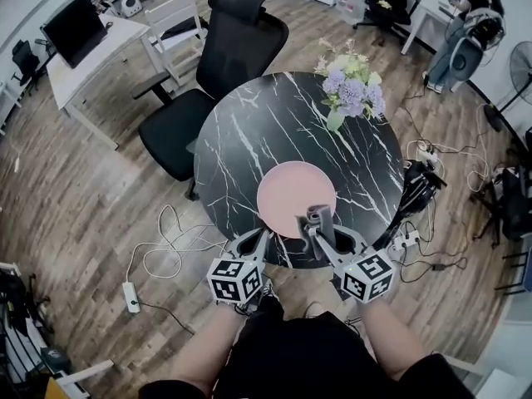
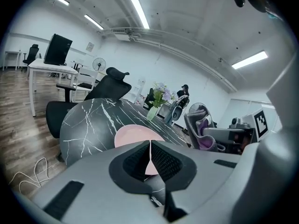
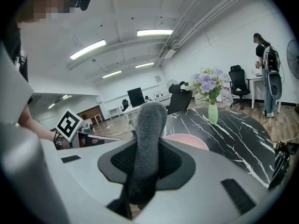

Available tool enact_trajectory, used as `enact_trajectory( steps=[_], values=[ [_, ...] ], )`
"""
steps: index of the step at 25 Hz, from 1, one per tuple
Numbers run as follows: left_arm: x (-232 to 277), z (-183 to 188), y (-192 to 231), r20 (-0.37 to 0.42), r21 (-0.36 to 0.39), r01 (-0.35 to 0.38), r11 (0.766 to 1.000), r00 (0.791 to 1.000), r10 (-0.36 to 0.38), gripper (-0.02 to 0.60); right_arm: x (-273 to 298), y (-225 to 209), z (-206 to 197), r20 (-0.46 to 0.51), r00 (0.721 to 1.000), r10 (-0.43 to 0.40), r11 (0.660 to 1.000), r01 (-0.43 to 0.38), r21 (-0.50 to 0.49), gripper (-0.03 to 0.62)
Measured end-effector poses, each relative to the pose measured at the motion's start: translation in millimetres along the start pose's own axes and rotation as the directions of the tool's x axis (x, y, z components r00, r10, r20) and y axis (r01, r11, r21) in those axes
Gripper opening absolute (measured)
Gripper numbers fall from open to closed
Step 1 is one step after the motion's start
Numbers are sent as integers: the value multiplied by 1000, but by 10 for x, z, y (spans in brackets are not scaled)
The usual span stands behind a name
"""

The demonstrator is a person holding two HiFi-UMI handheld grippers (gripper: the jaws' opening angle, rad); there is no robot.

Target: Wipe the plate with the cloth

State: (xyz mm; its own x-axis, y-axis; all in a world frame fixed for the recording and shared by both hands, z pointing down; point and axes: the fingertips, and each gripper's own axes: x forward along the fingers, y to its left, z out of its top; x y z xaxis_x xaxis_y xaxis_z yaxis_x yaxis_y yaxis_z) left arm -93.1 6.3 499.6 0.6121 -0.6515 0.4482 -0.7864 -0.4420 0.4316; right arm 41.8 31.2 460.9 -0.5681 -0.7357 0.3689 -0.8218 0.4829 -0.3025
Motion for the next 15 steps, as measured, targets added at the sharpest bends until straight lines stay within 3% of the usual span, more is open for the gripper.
enact_trajectory(
  steps=[7,10,15],
  values=[
    [220,-60,403,-80,-40,-4,999,997,1,26,372,-24,-17,-29,998,-50,998,51,36,107],
    [356,-129,579,-123,-75,-17,997,992,8,108,532,-42,-31,-46,997,-65,997,67,47,107],
    [537,-249,705,-190,-111,-1,994,982,-21,137,684,-92,-94,-79,992,-102,993,107,54,107]
  ],
)
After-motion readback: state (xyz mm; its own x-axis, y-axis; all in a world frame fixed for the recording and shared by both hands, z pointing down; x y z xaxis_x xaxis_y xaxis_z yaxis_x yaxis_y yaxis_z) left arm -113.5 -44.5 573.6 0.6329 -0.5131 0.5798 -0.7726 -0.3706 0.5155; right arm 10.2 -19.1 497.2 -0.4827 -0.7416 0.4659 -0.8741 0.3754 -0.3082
